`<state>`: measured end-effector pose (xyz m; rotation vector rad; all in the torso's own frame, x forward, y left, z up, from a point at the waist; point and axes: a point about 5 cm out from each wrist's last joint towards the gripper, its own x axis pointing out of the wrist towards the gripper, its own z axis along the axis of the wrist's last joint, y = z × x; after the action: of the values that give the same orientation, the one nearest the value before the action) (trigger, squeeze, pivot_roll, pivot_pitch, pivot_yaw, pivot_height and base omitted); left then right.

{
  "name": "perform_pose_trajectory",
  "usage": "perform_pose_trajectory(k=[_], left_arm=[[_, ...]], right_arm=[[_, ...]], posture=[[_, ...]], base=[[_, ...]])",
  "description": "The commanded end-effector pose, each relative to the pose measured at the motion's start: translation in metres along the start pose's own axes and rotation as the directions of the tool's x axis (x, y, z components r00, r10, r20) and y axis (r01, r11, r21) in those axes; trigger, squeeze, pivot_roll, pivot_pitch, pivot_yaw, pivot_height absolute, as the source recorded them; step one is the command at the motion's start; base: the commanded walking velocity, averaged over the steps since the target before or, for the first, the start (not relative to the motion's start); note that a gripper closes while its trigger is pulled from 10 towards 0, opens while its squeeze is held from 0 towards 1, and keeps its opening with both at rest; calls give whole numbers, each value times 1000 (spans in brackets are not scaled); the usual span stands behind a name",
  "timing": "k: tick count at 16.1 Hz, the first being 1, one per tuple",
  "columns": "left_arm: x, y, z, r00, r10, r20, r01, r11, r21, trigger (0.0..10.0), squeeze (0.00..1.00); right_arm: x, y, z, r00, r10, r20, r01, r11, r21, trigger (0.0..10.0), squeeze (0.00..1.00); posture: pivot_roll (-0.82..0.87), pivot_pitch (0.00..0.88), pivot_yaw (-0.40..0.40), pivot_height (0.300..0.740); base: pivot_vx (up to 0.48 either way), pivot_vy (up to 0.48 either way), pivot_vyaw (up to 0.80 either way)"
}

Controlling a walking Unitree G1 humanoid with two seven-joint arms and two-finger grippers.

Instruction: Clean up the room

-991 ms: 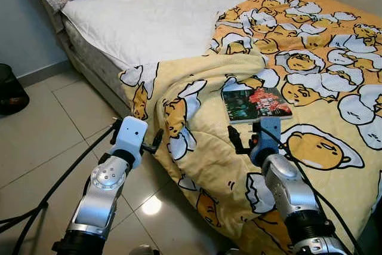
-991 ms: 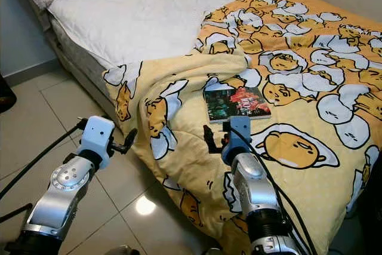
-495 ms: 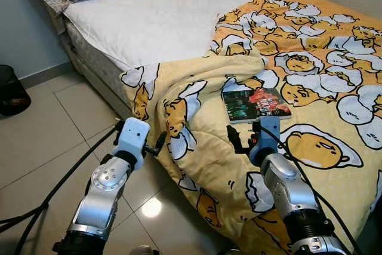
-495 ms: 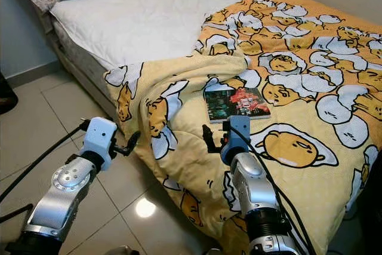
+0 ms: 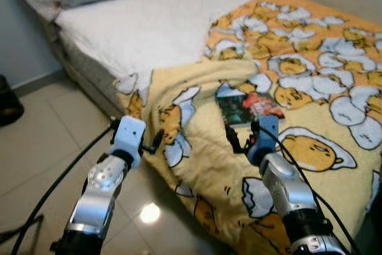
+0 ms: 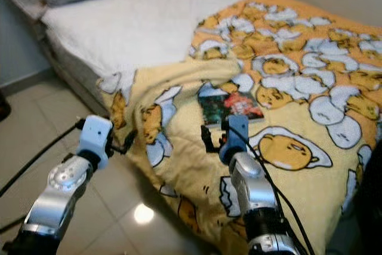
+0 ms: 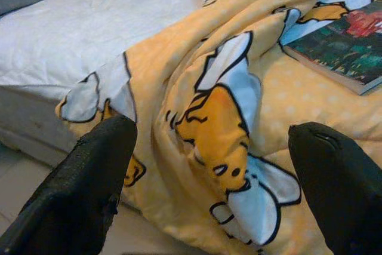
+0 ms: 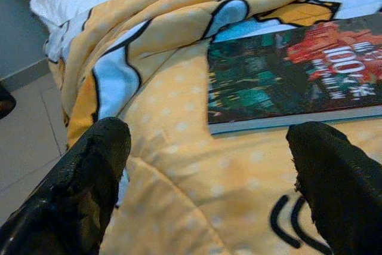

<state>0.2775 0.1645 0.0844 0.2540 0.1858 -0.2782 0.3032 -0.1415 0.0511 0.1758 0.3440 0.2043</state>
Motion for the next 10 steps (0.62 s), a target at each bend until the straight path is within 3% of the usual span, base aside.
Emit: perform_pose_trajectory(k=[1,10], left_arm=[[1,0,3,1000,0,10,0,1000,-1,10000,0],[1,0,3,1000,-5,10,6,1000,-4,10000,0]], right_arm=[[0,-2,4,1000,-3,15,3,1000,4,10000,0],[0,-2,4,1000,-2,15,2,1000,4,10000,0]], posture=[[-10,0,-6,740],[-8,0,-5,740]], base=[[289,0,-425],[289,0,-417]])
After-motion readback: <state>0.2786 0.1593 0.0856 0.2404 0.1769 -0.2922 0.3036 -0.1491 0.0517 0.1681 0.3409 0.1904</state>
